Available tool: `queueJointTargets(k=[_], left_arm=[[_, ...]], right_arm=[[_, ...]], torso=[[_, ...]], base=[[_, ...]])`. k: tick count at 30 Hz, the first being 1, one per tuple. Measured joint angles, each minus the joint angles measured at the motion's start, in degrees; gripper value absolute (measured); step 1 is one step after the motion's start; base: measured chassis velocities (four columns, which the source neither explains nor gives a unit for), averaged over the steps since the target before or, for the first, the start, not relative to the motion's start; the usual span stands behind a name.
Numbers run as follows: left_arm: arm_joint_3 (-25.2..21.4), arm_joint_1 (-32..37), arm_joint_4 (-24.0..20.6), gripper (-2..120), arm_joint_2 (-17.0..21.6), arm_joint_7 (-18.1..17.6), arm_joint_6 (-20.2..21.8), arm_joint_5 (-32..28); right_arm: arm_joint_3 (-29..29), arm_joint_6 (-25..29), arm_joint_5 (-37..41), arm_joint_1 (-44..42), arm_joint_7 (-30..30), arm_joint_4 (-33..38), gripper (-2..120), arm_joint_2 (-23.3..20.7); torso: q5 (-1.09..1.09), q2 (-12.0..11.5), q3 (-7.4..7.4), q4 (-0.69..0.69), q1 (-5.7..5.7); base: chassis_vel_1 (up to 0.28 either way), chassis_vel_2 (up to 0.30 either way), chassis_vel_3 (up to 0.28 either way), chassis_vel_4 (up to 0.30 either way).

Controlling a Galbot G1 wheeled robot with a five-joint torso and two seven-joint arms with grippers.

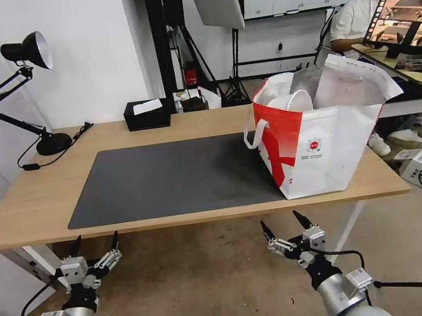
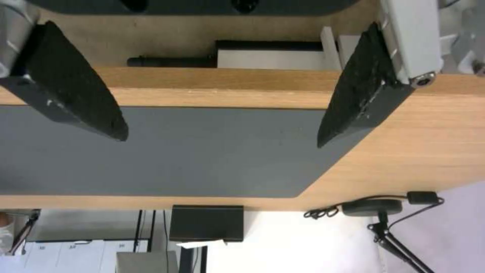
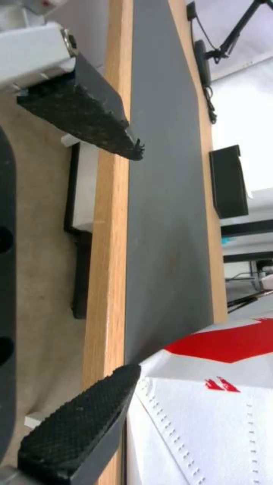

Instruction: Pick up the trash from the table and place it into the takeout bag.

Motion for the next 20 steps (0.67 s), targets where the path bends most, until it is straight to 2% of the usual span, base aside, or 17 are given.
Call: queueJointTargets(k=[20], left_arm=[[0.02,-0.04,0.03,100,0.01,-0.06,0.02,-0.04]], right_arm=[[0.0,0.0,0.0,0.0,0.0,0.0,100,0.0]], torso=[[0.0,0.0,0.0,0.0,0.0]], base=[[0.0,0.0,0.0,0.0]])
